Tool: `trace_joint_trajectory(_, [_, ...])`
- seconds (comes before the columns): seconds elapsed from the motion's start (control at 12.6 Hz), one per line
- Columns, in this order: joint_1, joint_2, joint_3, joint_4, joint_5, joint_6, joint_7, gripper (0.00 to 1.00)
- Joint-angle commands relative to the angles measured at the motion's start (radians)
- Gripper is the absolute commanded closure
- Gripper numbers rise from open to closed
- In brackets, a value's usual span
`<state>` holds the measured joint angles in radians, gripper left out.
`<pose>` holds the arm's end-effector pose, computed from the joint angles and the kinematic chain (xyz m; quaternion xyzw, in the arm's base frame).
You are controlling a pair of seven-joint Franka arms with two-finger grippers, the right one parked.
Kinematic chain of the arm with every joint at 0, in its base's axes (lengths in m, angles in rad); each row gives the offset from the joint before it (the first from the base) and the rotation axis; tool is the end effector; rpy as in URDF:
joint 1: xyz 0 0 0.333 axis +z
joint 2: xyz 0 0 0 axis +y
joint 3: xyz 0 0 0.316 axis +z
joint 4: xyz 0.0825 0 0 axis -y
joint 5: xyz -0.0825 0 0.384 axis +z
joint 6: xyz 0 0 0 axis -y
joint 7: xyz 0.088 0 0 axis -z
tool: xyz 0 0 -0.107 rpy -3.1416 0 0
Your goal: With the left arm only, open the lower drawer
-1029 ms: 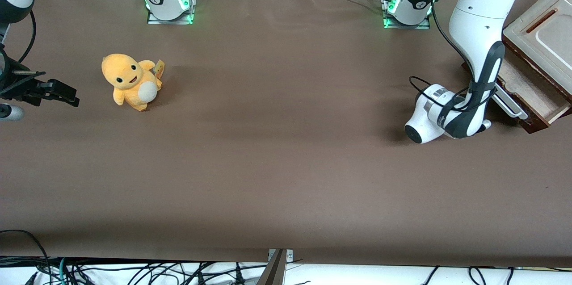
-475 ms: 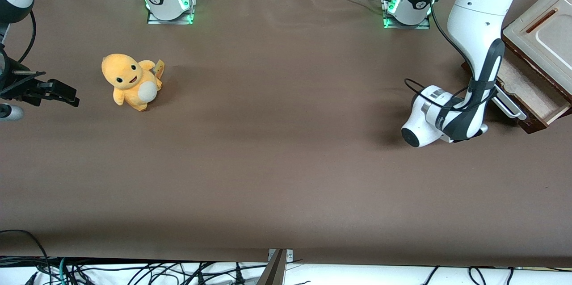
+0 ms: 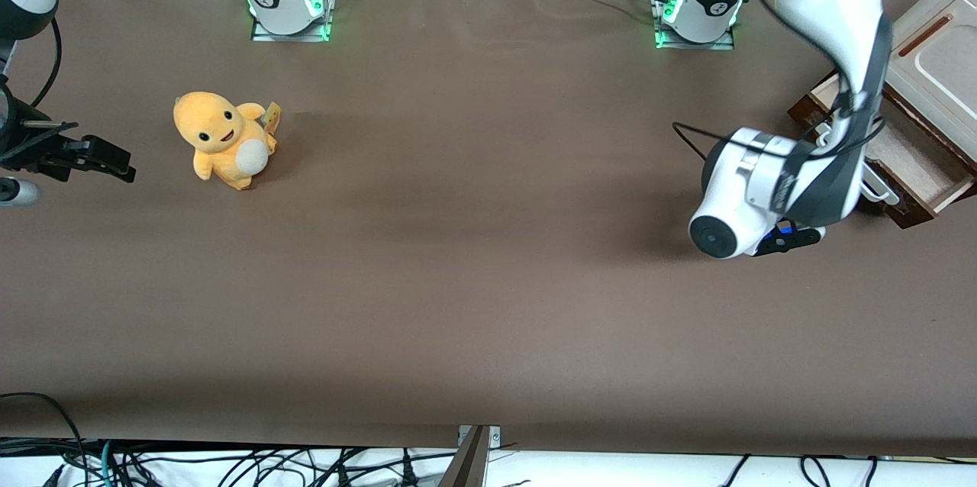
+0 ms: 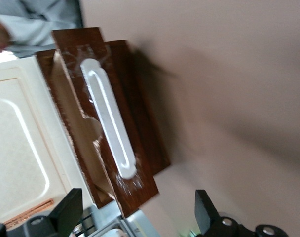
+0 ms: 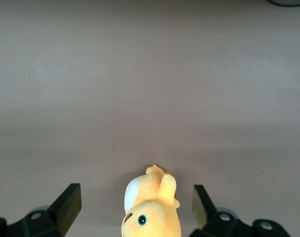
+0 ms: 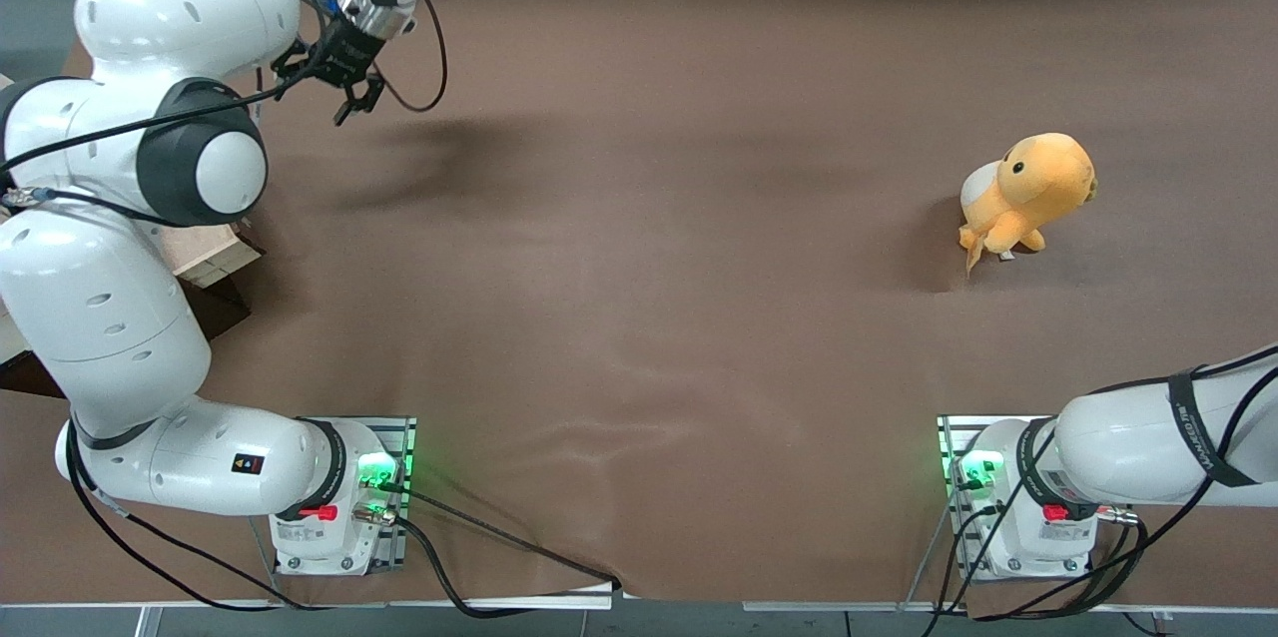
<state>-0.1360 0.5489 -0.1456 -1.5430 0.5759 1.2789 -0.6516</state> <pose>0.5998 -0.0888 0.3179 -0.8836 -0.1281 0.2277 0.3886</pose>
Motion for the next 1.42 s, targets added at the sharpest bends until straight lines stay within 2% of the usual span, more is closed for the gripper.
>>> trace_joint_trajectory(0.0, [0.003, -0.078, -0.025, 0.046, -0.121, -0.012, 0.114, 0.0])
trace_joint_trajectory(0.24, [0.016, -0.141, -0.026, 0.157, -0.312, -0.012, 0.226, 0.0])
trace_joint_trajectory(0.32, [0.018, -0.144, -0.023, 0.199, -0.35, -0.012, 0.292, 0.0])
trace_joint_trajectory(0.4, [0.016, -0.152, -0.023, 0.236, -0.356, -0.004, 0.32, 0.0])
trace_joint_trajectory(0.55, [0.018, -0.238, -0.023, 0.228, -0.375, 0.122, 0.322, 0.0])
trace_joint_trajectory(0.71, [0.071, -0.337, -0.015, 0.175, -0.521, 0.224, 0.325, 0.0])
trace_joint_trajectory(0.79, [0.093, -0.358, -0.009, 0.156, -0.551, 0.23, 0.334, 0.0])
trace_joint_trajectory(1.11, [0.081, -0.515, 0.107, -0.093, -0.556, 0.405, 0.61, 0.0])
trace_joint_trajectory(1.35, [0.035, -0.541, 0.162, -0.141, -0.557, 0.467, 0.624, 0.0])
